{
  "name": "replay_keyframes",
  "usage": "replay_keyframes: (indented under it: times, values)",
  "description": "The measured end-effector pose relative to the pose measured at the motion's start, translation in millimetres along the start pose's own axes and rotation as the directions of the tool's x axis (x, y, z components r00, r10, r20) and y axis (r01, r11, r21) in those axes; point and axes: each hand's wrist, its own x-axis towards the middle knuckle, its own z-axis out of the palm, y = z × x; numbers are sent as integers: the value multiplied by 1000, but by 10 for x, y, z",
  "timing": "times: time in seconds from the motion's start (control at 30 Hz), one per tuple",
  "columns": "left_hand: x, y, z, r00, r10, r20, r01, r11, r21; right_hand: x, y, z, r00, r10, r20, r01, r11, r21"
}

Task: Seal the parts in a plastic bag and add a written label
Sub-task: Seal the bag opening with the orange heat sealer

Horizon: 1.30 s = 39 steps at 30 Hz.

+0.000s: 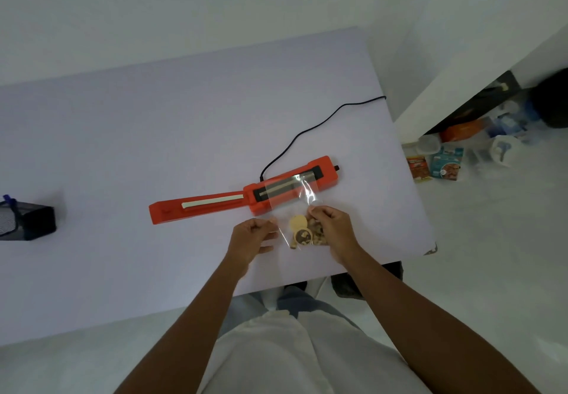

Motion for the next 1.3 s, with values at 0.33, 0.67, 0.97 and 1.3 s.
replay_keyframes:
  times: [0.33, 0.67, 0.97, 1.3]
  values:
    - [-114, 141, -759, 865, 375, -333, -289, 915, 281, 84, -132, -65, 1000, 12, -7, -12, 998, -56]
    - [-155, 298, -830, 781, 573, -248, -474, 803, 361, 76, -137, -90, 1000, 17, -4, -17, 998, -65]
    - [-71, 613, -512, 747, 656, -106, -566, 712, 415, 117, -131, -116, 1000, 2, -18, -3, 996, -92]
    - [36, 786, -228, 662, 747, 60, -654, 537, 533, 157, -139, -68, 999, -8, -38, 4, 996, -85]
